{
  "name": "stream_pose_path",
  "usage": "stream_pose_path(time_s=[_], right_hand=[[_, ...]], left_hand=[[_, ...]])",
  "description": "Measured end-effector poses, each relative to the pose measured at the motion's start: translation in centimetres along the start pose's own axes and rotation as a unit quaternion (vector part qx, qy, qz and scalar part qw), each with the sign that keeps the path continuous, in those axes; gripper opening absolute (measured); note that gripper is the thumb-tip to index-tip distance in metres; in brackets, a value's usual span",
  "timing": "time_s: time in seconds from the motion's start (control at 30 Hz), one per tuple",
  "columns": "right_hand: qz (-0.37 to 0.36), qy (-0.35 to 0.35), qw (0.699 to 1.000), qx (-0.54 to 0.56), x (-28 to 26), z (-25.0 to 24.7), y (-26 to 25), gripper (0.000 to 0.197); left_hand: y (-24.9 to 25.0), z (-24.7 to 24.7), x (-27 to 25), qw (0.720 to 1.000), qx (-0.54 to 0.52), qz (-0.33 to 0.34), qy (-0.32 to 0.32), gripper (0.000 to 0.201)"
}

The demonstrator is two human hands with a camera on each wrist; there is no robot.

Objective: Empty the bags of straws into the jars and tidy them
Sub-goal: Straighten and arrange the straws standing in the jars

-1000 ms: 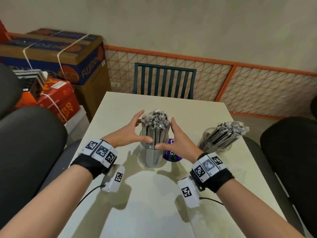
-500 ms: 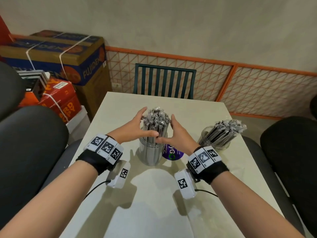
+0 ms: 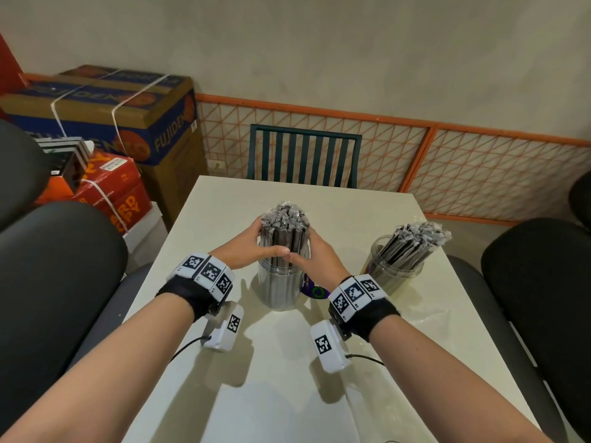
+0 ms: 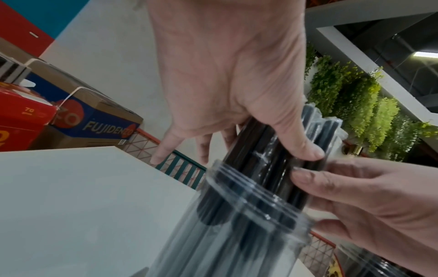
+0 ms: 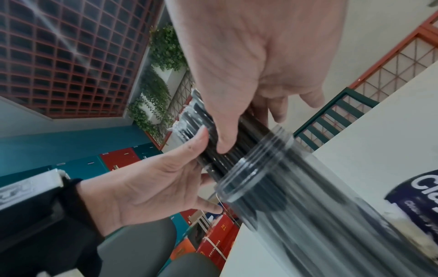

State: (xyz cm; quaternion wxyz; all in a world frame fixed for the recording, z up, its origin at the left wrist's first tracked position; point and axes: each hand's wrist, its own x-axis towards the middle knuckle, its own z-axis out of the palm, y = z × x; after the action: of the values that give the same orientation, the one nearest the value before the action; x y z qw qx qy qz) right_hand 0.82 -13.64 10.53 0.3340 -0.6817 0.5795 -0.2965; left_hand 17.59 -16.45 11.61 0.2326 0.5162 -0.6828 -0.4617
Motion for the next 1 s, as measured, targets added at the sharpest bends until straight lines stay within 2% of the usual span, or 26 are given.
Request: stream_pose_path(time_s=[0.07, 0.13, 0.27, 0.33, 0.57, 0.67, 0.73, 0.8, 0.87, 0.9, 1.0], right_hand=[[-0.017, 0.018, 1.0, 0.002, -0.1, -0.5, -0.8, 0.057], [-0.027, 0.015, 1.0, -0.002, 0.1, -1.0, -1.3, 0.061], [0.034, -0.052, 0.995, -0.073, 0.7, -1.6, 0.1, 0.095], [0.067, -0.068, 0.992, -0.086, 0.4, -1.6, 0.5, 0.104], [0.098, -0.08, 0.988, -0.093, -1.1, -0.9, 0.9, 0.106], [0.11, -0.076, 0.986, -0.095, -1.6, -1.2, 1.1, 0.103], [0.117, -0.081, 0.985, -0.097, -2.1, -1.5, 1.2, 0.1], [0.122, -0.073, 0.984, -0.105, -3.0, -1.8, 1.4, 0.093], [0.123, -0.048, 0.985, -0.108, -4.2, -2.7, 1.5, 0.08], [0.123, -0.042, 0.987, -0.098, -5.1, -3.3, 1.5, 0.07], [0.118, -0.081, 0.988, -0.053, -8.1, -5.4, 2.3, 0.045]], left_hand=[[0.5, -0.1, -0.1, 1.0, 0.01, 0.016, 0.018, 0.081], [1.0, -0.4, -0.1, 0.999, 0.003, 0.022, 0.025, 0.085], [0.6, -0.4, -0.5, 1.0, 0.002, -0.008, -0.009, 0.099], [0.1, -0.1, -0.7, 1.0, 0.008, -0.023, -0.006, 0.102], [-0.5, 0.6, -1.5, 0.999, -0.001, -0.046, 0.012, 0.1], [-1.1, 0.7, -2.0, 0.997, 0.012, -0.081, 0.008, 0.108], [-1.8, 0.5, -2.4, 0.99, 0.036, -0.137, 0.0, 0.112], [-2.8, 0.0, -3.1, 0.972, 0.092, -0.212, -0.045, 0.111], [-3.3, -0.2, -4.1, 0.943, 0.148, -0.27, -0.126, 0.099], [-3.5, 0.0, -4.6, 0.933, 0.152, -0.284, -0.161, 0.087], [-3.6, 1.9, -5.8, 0.921, 0.142, -0.29, -0.218, 0.057]])
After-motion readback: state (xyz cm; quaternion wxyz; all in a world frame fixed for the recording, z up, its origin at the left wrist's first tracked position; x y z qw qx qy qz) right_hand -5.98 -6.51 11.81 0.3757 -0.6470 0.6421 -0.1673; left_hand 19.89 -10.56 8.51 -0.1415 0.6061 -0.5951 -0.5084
